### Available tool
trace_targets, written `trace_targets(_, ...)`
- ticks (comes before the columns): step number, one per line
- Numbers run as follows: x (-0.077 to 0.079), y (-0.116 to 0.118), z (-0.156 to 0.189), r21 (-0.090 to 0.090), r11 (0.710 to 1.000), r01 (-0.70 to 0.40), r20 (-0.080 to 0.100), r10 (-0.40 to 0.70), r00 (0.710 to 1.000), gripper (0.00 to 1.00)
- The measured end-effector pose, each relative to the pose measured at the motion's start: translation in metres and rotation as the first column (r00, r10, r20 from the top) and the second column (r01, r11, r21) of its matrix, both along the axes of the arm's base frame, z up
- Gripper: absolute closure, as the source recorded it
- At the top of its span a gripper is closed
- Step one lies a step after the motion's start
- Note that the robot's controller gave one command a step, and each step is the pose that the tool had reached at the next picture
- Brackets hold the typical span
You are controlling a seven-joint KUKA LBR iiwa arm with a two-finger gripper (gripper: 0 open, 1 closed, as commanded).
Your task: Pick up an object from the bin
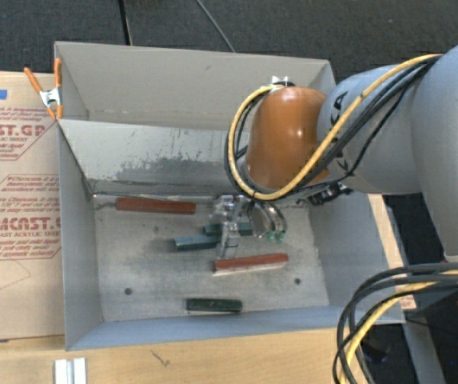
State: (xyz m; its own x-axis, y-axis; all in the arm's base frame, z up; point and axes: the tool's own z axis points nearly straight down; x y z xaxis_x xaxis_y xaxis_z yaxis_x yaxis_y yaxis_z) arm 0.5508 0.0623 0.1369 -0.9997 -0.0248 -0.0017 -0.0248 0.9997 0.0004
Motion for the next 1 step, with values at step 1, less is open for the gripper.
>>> trace_targets(1,0.0002,0.0001,0.0088,0.0,1.0,0.0,-0.001,0.0,1.0,1.0)
